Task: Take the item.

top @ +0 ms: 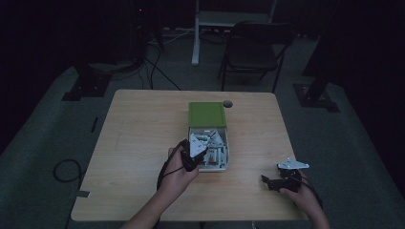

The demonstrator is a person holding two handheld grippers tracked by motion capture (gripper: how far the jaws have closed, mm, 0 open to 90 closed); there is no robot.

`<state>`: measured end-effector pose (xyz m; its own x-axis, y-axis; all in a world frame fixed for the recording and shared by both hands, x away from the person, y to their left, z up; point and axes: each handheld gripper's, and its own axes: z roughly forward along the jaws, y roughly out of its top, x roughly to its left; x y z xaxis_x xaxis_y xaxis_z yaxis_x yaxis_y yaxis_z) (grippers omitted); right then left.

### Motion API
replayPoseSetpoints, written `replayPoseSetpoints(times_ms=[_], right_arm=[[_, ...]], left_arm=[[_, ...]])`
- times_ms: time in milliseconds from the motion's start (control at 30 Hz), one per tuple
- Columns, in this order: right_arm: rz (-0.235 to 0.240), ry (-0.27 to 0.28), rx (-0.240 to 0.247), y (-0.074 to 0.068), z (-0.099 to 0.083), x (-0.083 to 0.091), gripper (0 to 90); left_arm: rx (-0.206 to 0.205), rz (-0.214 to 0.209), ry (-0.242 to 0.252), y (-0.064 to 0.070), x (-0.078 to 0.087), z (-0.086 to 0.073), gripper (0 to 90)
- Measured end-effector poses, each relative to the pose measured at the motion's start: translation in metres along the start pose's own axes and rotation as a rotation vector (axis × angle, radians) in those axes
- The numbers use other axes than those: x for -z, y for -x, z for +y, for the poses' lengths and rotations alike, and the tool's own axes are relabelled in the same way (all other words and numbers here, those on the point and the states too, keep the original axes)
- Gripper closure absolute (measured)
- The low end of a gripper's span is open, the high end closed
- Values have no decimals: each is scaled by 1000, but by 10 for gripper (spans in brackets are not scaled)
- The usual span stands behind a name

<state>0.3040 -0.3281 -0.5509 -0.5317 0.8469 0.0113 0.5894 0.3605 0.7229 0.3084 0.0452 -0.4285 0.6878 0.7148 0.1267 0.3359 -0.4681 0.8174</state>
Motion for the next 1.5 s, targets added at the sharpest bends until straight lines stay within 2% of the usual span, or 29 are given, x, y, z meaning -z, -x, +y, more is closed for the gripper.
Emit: replayPoseSetpoints(times_ms=[67, 167, 200, 367, 500, 800, 1167, 1300, 1500], right_arm=[[0, 0, 0, 0, 0, 0, 118], [0, 0, 0, 0, 0, 0, 118], [0, 0, 0, 0, 0, 0, 118], [0, -1, 0, 0, 0, 0, 118], [0, -1, 0, 0, 0, 0, 118], [0, -1, 0, 0, 0, 0, 118], [0, -1, 0, 0, 0, 0, 118], [0, -1, 0, 0, 0, 0, 118], [0, 1, -1, 0, 0, 0, 118]], left_arm=[[-3, 2, 18, -1, 4, 3, 900], [6, 1, 31, -2, 8, 6, 900], [24, -3, 46, -5, 13, 9, 900], [30, 8, 73, -11, 22, 15, 900], [27, 18, 79, -18, 30, 19, 900], [51, 57, 106, -34, 47, 21, 900], [81, 90, 104, -50, 57, 11, 900], [97, 112, 94, -60, 60, 0, 900], [102, 132, 87, -68, 62, -12, 900]])
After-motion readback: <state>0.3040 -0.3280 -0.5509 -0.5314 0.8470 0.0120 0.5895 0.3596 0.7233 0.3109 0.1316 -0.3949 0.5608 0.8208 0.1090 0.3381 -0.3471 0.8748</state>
